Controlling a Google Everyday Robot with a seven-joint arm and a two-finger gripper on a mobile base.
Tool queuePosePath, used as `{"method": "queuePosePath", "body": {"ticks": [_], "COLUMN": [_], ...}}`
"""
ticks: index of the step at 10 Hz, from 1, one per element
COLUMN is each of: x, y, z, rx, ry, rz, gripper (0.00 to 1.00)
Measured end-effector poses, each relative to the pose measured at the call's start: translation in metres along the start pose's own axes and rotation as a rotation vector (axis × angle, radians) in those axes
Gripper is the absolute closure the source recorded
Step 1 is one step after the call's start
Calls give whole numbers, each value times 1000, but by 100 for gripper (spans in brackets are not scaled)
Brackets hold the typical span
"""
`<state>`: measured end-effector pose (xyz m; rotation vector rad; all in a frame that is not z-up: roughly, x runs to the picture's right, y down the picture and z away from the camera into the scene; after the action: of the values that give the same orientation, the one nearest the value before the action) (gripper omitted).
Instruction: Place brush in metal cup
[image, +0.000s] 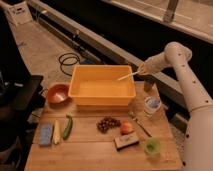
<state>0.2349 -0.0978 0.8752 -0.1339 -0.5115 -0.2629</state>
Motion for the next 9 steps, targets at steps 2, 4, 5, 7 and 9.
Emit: {"method": "queuePosePath", "body": {"ticks": [2, 4, 5, 7, 9], "x": [10, 18, 24, 30, 37], "y": [8, 12, 13, 15, 18], "z": [7, 9, 11, 16, 24], "rx": [8, 25, 29, 31, 26], "ry": [10, 36, 43, 43, 36], "rz": [12, 3, 3, 5, 12], "gripper": [100, 100, 100, 100, 100]}}
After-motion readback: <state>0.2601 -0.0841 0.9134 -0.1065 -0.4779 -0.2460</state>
